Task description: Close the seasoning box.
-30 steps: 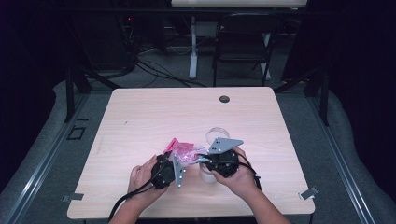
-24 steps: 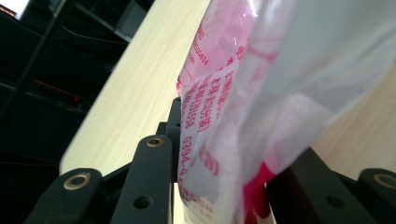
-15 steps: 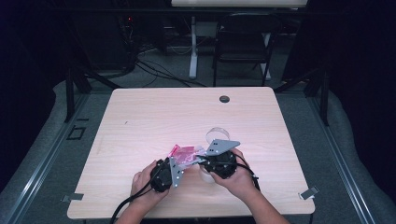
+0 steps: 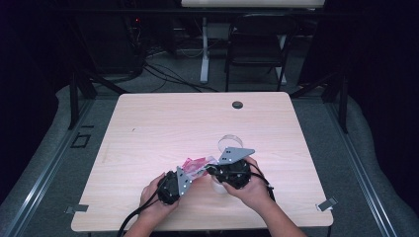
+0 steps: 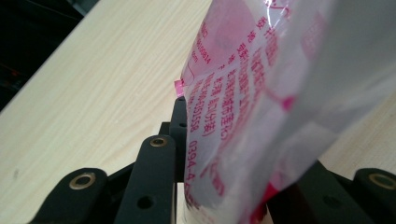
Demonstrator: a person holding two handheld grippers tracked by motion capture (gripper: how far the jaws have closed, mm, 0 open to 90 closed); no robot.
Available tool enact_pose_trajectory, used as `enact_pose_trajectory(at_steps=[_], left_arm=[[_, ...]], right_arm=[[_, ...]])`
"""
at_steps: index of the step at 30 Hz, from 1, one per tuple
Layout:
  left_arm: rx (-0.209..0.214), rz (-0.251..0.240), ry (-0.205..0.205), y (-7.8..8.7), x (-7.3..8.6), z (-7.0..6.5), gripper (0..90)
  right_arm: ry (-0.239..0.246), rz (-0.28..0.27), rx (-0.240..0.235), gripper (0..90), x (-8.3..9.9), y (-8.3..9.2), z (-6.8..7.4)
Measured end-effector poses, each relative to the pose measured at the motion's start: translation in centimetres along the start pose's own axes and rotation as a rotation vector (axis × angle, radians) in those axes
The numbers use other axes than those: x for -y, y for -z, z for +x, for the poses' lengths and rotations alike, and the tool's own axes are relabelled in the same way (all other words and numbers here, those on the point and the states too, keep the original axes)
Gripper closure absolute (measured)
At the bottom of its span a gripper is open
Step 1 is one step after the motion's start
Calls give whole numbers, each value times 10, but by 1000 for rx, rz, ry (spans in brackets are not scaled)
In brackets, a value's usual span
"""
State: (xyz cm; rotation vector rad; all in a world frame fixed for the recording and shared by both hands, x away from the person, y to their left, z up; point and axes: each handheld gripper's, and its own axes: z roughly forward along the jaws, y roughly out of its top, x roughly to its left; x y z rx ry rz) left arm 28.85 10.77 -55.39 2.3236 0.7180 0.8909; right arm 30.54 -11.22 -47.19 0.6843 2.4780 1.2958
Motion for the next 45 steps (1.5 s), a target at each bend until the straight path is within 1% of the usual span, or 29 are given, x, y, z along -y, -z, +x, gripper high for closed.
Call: enact_pose_trajectory(at_steps=[1,2,3,6,7,8,11,13,15,17,21,25,26,29,33,35,39,41,42,45], left_arm=[[8,3,10,0,1,1,731],[6,-4,24,-1,1,2,734],[18,-5,35,-1,2,3,736],[34,-9,62,-2,4,6,741],[41,-12,67,-2,4,6,742],[39,-13,71,-2,5,7,743],[53,-11,93,-2,6,9,748],[64,-16,108,-3,8,12,753],[81,-12,133,-4,9,14,760],[90,-22,160,-4,11,17,762],[108,-26,198,-4,14,23,765],[121,-35,234,-4,16,28,768],[117,-38,242,-4,16,29,769],[115,-50,258,-2,17,33,771],[94,-69,279,3,18,40,772],[83,-79,300,6,19,44,772],[66,-87,339,10,24,54,772],[55,-85,349,12,27,59,772],[47,-90,360,13,28,61,772],[22,-82,387,15,34,69,771]], right_arm=[[-2,-4,-3,847,0,0,0],[-4,-9,-5,834,0,1,0],[-5,-13,-9,818,0,1,0],[-6,-27,-14,788,-1,2,0],[-6,-29,-17,767,-1,3,0],[-9,-36,-16,739,-1,3,0],[-9,-51,6,632,-2,4,0],[-13,-59,17,583,-2,5,-1],[-22,-66,17,540,-2,5,-3],[-35,-89,23,509,-3,7,-4],[-47,-130,37,481,-4,12,-5],[-55,-147,49,475,-5,17,-8],[-66,-156,48,475,-5,17,-8],[-63,-152,51,474,-5,19,-10],[-63,-153,56,471,-5,20,-10],[-65,-155,58,470,-5,20,-10],[-66,-160,63,469,-5,20,-11],[-66,-161,67,469,-5,21,-11],[-66,-161,68,469,-5,21,-11],[-65,-160,71,469,-5,21,-11]])
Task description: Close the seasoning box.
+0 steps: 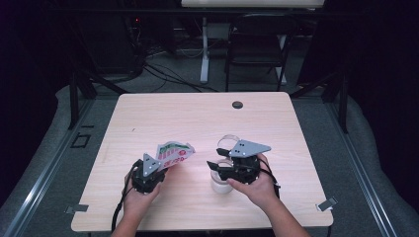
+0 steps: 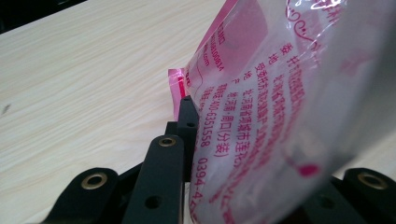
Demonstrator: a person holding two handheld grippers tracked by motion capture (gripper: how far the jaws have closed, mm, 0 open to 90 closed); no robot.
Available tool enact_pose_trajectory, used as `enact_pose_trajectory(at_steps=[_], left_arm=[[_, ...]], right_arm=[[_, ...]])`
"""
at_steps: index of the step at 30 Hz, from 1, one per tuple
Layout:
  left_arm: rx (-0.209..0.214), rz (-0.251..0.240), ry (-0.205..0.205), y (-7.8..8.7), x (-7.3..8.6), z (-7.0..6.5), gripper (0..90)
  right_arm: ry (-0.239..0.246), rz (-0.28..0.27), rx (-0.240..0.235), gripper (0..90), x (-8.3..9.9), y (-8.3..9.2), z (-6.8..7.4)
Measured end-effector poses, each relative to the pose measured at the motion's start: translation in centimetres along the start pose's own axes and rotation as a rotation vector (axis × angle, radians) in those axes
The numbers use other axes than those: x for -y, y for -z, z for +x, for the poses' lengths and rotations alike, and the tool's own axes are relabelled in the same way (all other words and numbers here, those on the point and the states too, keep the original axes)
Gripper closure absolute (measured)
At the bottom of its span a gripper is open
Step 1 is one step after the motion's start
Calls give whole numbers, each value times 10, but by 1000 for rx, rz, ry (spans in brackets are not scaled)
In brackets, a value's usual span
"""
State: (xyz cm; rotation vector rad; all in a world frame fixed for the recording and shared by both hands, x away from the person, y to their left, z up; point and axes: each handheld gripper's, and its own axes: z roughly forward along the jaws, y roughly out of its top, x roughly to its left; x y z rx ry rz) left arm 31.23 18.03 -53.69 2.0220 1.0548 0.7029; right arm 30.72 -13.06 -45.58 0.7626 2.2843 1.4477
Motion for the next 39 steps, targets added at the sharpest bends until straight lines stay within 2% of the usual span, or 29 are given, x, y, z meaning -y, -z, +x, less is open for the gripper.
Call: enact_pose_trajectory(at_steps=[5,12,18,22,27,32,36,39], left_arm=[[-54,4,67,4,5,17,771],[-151,27,137,9,12,39,769],[-204,34,215,13,19,55,768],[-225,37,233,14,22,61,765],[-270,54,226,14,24,65,763],[-299,77,237,13,27,68,758],[-283,99,274,10,30,71,741],[-281,107,282,9,31,71,716]], right_arm=[[2,5,1,469,0,0,-1],[-2,11,1,468,1,0,-3],[-2,17,3,469,2,-1,-3],[-5,15,6,469,3,-1,-4],[-4,20,7,470,3,-1,-5],[-6,20,10,470,3,-2,-5],[-6,20,8,470,4,-2,-5],[-8,19,11,470,4,-2,-6]])
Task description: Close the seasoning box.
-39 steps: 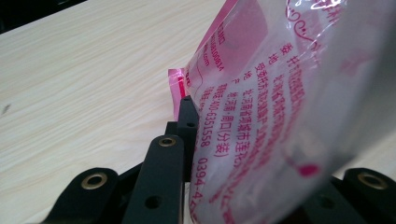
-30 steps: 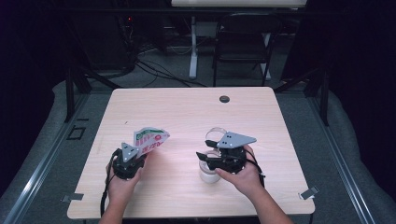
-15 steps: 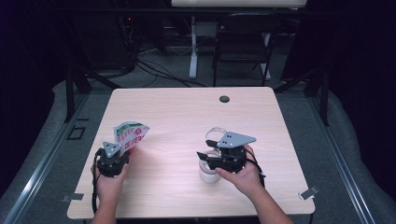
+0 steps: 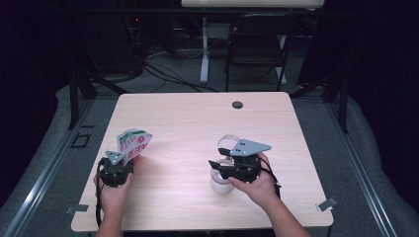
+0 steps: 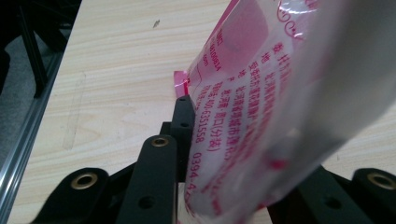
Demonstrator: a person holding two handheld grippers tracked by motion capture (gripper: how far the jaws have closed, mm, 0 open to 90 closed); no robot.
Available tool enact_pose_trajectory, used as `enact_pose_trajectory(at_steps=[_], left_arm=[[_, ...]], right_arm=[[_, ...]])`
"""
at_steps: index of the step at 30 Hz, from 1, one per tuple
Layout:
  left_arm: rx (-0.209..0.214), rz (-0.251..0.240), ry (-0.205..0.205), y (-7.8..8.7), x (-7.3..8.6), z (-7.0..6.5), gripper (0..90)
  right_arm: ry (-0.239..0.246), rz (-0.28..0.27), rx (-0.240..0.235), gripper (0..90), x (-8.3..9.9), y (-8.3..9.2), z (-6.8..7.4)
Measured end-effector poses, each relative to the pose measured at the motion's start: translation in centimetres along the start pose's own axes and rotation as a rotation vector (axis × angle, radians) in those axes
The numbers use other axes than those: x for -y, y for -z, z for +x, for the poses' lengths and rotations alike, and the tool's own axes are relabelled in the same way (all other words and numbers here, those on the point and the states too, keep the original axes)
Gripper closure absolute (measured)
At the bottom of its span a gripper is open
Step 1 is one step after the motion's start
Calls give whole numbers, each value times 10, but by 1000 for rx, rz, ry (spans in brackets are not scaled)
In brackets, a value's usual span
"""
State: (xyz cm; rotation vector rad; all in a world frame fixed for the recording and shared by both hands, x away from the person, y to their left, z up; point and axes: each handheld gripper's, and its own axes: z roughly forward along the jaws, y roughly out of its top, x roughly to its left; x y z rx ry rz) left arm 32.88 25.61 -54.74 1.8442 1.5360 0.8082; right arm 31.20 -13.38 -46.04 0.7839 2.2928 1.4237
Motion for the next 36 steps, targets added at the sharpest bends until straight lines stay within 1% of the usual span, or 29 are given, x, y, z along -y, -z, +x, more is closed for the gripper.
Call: enact_pose_trajectory(at_steps=[2,4,7,10,12,15,19,22,23,29,30,36], left_arm=[[4,-10,7,0,0,0,687],[3,-18,8,1,0,0,638],[1,-51,7,4,-1,-2,544],[1,-55,-5,4,-2,-5,454],[2,-54,-10,3,-2,-7,426],[11,-63,2,4,-2,-7,370],[31,-86,14,8,-4,-9,339],[70,-108,33,11,-6,-10,330],[76,-112,33,12,-6,-11,329],[99,-123,30,15,-7,-15,329],[103,-116,23,16,-8,-16,329],[126,-125,-9,18,-9,-26,325]], right_arm=[[-1,3,2,470,0,0,0],[0,6,2,470,1,-1,0],[-2,6,1,470,1,-1,0],[-2,6,1,470,1,-1,0],[-1,6,0,469,1,-2,0],[1,7,0,469,1,-2,1],[-1,6,2,469,1,-1,0],[-1,4,1,468,1,-1,0],[-1,4,0,468,1,-2,0],[-1,5,3,467,1,-1,0],[-1,6,4,467,1,-1,0],[-5,3,6,466,1,0,-2]])
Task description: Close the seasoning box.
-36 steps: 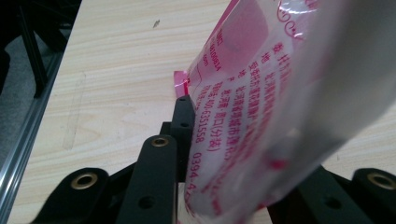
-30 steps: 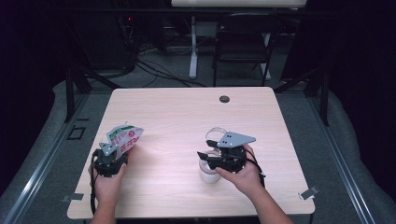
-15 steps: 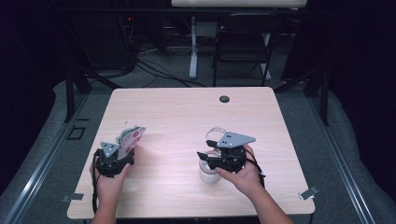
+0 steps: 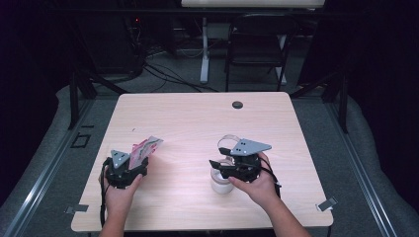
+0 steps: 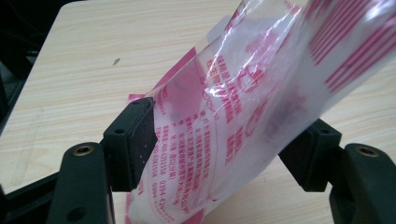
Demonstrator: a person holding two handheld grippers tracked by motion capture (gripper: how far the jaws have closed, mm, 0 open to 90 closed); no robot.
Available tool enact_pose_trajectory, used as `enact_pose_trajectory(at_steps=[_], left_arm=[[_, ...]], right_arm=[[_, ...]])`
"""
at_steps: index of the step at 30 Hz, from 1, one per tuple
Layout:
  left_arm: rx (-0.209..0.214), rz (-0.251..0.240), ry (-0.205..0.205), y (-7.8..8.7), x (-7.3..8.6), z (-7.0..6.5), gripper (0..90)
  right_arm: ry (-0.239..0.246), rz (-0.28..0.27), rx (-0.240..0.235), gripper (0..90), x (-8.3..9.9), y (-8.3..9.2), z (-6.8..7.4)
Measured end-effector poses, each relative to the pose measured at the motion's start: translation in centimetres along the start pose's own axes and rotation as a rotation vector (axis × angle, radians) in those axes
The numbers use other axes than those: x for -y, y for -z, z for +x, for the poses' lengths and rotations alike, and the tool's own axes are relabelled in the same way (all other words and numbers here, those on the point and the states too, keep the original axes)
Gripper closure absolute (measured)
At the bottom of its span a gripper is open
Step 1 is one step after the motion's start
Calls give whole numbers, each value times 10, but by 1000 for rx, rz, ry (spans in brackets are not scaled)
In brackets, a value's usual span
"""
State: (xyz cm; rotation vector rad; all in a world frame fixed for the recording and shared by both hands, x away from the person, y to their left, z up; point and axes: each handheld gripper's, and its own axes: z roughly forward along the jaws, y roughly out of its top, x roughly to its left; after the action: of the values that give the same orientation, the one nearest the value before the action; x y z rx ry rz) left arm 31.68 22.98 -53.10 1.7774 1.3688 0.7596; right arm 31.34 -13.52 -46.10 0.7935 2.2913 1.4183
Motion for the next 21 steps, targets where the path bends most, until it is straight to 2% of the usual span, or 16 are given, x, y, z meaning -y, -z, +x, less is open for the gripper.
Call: enact_pose_trajectory(at_steps=[10,15,21], left_arm=[[52,37,-95,-6,1,-31,326],[80,61,-169,-10,3,-49,321],[117,65,-200,-10,4,-62,309]], right_arm=[[-1,0,1,465,0,0,-1],[-2,0,5,465,0,1,-1],[-3,0,6,465,0,1,-2]])
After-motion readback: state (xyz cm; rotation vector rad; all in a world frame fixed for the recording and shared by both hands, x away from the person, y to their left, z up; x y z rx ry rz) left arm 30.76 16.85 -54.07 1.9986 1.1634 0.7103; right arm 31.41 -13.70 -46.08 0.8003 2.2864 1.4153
